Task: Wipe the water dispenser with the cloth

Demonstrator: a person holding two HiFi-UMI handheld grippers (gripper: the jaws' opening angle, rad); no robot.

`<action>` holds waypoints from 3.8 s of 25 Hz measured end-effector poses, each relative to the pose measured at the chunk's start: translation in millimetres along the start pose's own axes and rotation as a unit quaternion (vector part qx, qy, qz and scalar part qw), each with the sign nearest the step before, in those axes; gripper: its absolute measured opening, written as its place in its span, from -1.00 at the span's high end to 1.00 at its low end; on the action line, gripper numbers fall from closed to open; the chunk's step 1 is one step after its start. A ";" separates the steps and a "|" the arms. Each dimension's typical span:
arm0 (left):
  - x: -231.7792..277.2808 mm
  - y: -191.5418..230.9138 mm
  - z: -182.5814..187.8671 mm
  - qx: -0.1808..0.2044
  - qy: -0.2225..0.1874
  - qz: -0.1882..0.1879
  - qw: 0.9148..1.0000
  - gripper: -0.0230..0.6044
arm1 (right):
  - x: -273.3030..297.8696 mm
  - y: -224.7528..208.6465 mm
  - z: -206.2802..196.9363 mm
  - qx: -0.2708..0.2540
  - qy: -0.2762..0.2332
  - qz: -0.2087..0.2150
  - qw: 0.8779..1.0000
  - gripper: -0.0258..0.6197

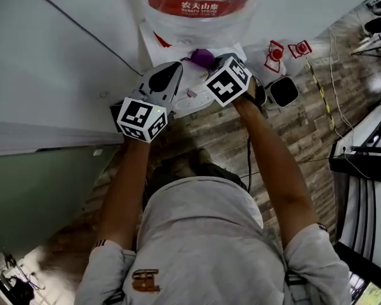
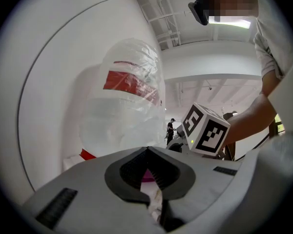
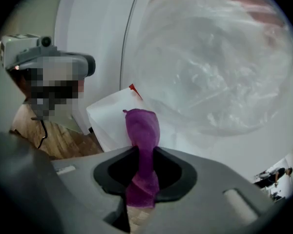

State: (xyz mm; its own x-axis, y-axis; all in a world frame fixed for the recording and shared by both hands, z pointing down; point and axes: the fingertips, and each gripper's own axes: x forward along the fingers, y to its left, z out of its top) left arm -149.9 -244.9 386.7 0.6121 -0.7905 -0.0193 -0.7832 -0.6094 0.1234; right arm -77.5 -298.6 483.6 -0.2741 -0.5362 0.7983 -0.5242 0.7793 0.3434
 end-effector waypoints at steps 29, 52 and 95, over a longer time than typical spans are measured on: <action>82.4 -66.9 -18.6 -0.001 0.024 -0.003 1.000 0.93 | 5.4 -58.5 -37.1 -0.132 -0.029 0.020 0.991 0.63; 142.8 -72.2 -30.9 0.005 0.036 0.153 0.988 0.93 | 53.6 -133.4 -30.4 -0.282 -0.102 0.079 0.951 0.63; 163.1 -41.4 -41.4 -0.004 0.051 0.217 0.975 0.93 | 159.7 -226.2 72.9 -0.327 -0.185 0.018 0.926 0.63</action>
State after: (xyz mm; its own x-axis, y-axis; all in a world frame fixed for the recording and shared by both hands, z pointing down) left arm -13.2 -346.1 419.5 0.2307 -0.9637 0.1343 -0.9703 -0.2177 0.1051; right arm -61.5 -584.1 497.4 -0.6038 -0.4858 0.6320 0.0584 0.7637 0.6429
